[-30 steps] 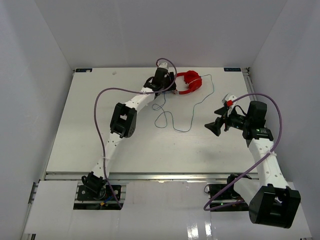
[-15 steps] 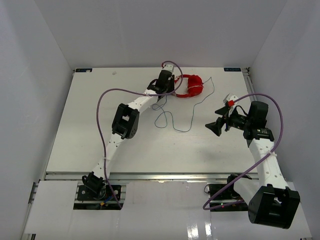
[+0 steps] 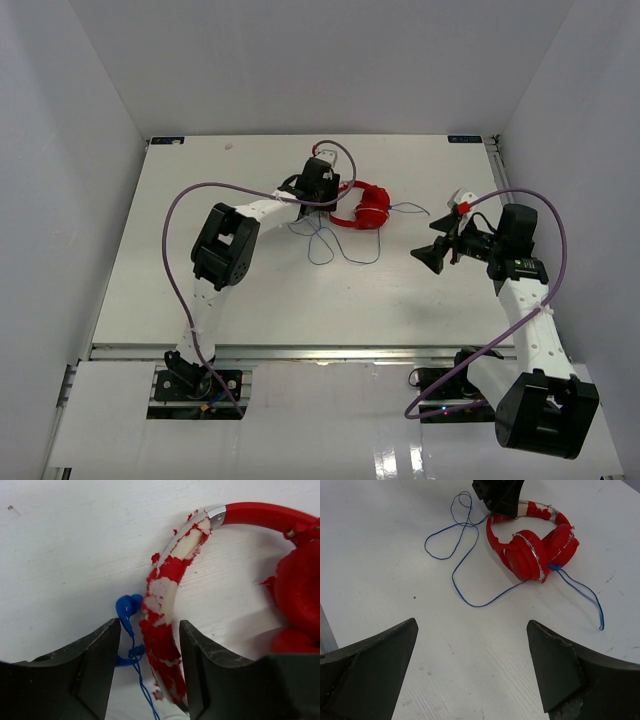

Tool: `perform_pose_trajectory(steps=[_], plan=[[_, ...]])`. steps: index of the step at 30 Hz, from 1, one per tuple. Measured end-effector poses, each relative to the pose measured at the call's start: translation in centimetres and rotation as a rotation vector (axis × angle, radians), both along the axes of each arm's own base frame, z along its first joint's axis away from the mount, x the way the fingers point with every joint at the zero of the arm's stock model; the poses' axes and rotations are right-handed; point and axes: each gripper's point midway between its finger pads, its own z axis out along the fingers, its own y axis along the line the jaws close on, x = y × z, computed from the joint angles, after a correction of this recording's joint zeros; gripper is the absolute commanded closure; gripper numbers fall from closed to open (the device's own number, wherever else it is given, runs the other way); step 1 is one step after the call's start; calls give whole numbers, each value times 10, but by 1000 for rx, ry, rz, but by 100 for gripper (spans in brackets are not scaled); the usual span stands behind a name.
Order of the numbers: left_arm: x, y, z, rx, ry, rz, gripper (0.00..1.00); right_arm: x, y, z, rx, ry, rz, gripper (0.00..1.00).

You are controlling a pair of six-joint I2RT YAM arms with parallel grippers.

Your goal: Wrap the headphones

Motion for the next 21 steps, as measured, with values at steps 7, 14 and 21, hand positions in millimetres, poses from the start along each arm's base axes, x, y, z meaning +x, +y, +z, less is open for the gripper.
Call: perform_pose_trajectory(steps=[7,14,21], plan=[[2,-3,24,-6,-25,-20,20,-1,0,-2,3,7,1,4],[39,-31,71,6,-141,-136,21,-2,0,-2,7,6,6,4],[39,-46,35,47,-88,-287,24,-1,-3,-1,11,5,0,4]])
